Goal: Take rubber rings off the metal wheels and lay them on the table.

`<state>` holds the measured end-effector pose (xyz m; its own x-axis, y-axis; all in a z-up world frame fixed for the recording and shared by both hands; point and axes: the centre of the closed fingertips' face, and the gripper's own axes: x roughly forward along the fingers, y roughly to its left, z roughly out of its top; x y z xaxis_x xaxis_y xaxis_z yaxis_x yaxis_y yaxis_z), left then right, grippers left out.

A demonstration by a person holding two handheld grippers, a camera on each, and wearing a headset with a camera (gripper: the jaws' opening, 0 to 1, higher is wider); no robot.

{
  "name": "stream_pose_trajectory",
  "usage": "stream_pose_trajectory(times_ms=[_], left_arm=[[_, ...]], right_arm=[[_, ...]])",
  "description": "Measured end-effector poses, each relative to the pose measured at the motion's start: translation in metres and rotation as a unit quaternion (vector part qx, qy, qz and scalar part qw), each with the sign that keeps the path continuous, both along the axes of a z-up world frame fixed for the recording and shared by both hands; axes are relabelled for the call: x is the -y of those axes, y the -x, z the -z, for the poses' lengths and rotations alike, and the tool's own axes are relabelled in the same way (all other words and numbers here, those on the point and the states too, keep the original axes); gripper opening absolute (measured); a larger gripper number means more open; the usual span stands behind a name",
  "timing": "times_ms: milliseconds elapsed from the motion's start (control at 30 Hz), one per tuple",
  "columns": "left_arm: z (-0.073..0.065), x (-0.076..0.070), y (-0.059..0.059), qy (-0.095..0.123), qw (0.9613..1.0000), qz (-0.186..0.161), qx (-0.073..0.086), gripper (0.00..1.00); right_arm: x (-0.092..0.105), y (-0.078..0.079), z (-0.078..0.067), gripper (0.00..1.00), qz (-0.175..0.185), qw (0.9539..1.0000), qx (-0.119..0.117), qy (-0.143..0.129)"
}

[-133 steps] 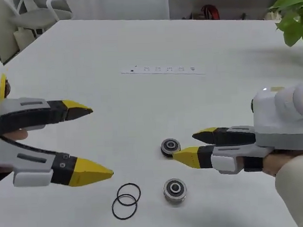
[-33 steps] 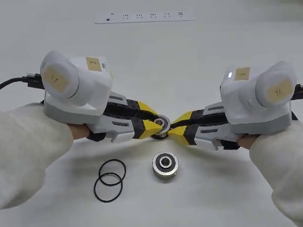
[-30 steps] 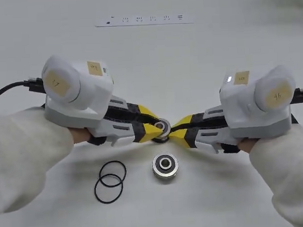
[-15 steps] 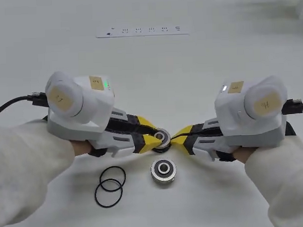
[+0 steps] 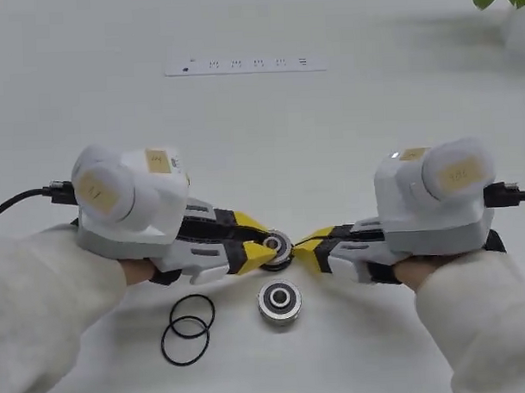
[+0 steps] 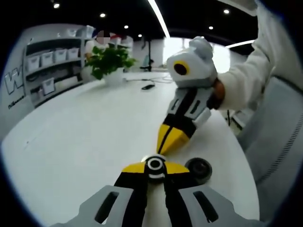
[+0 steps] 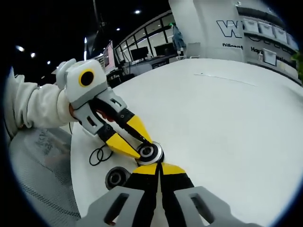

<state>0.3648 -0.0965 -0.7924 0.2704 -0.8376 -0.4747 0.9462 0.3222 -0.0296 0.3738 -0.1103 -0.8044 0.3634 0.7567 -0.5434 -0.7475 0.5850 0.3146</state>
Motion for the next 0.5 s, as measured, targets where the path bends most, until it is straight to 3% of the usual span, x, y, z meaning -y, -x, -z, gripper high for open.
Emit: stream_pose_trajectory(times_ms=[133,233,300,367,500], left_arm=[[-0.0002,0.0002,-0.0002,0.002,1.0000,-0.001,0.002,0.13],[-0.0001,0.0002,-0.0002,0.001,1.0000,-0.001,0.004,0.13],[0.0000,0.0006,0.0000,-0.002,1.0000,0.002,0.005,0.13],[0.0001,0.0007,0.0001,-0.005,1.0000,0.003,0.008,0.13],[-0.0001,0.0009,0.0002,-0.007,0.9999,0.002,0.008,0.13]], right_arm=[[-0.0004,0.0001,-0.0040,0.00,0.020,0.9992,-0.020,-0.029],[-0.0003,0.0006,-0.0044,0.00,0.022,0.9992,-0.023,-0.025],[-0.0045,0.0029,-0.0096,0.00,0.020,0.9987,-0.027,-0.038],[-0.0052,0.0034,-0.0085,0.00,0.015,0.9995,-0.018,-0.021],[-0.0066,0.0034,-0.0094,0.00,0.011,0.9996,-0.017,-0.020]])
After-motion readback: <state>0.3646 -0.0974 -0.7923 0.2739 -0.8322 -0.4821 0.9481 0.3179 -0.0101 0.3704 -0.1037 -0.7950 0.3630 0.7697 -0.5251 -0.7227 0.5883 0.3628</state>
